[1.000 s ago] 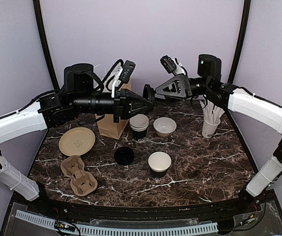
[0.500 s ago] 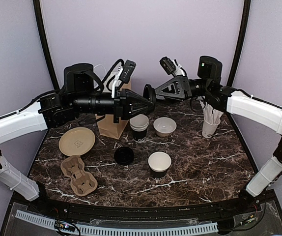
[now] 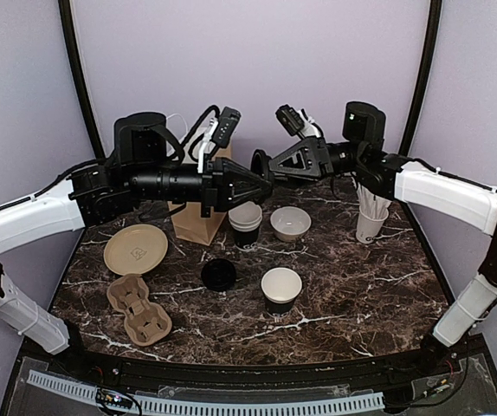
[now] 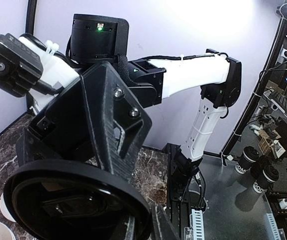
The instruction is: Pack the takeout coffee
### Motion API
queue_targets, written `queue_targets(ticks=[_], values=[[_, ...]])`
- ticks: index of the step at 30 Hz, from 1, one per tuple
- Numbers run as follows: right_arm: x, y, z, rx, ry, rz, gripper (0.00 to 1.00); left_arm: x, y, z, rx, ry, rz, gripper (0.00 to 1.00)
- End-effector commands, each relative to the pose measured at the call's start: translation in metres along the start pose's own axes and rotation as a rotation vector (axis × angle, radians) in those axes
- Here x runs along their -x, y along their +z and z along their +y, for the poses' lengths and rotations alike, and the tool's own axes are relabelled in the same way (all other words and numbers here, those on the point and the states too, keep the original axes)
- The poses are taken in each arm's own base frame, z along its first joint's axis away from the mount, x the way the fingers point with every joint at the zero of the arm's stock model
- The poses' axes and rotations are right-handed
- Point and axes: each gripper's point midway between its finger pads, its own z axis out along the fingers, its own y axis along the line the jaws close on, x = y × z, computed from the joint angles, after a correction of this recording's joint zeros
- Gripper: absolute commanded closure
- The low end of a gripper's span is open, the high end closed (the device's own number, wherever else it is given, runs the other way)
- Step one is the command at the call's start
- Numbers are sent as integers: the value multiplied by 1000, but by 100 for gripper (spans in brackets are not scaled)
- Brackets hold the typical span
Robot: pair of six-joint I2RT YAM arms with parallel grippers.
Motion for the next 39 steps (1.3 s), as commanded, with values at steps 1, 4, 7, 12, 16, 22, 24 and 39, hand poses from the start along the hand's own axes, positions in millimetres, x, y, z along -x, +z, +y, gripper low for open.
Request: queue_targets(ticks=[1, 4, 7, 12, 16, 22, 24, 39], values=[[-3, 7, 5, 34, -28, 23, 28, 7, 0, 4, 10, 16, -22, 83], [-2, 5, 4, 22, -48, 30, 30, 3, -3, 9, 46, 11, -8, 65], [0, -3, -6, -53, -91, 36, 31, -11, -11, 20, 133, 1, 41, 33], [-12, -25, -40, -372, -304, 164, 31, -63, -43, 48, 345, -37, 190, 10], [-29, -40, -63, -578, -448, 328, 31, -93, -70, 65, 496, -68, 263, 7], [-66, -48, -84, -712, -546, 614, 30, -88, -101, 74, 628, -53, 208, 7], [-82, -46, -85, -706, -552, 703, 30, -79, -111, 74, 655, -43, 160, 6], [-157, -37, -113, -674, -519, 1060, 26, -79, -130, 75, 703, -33, 87, 4]])
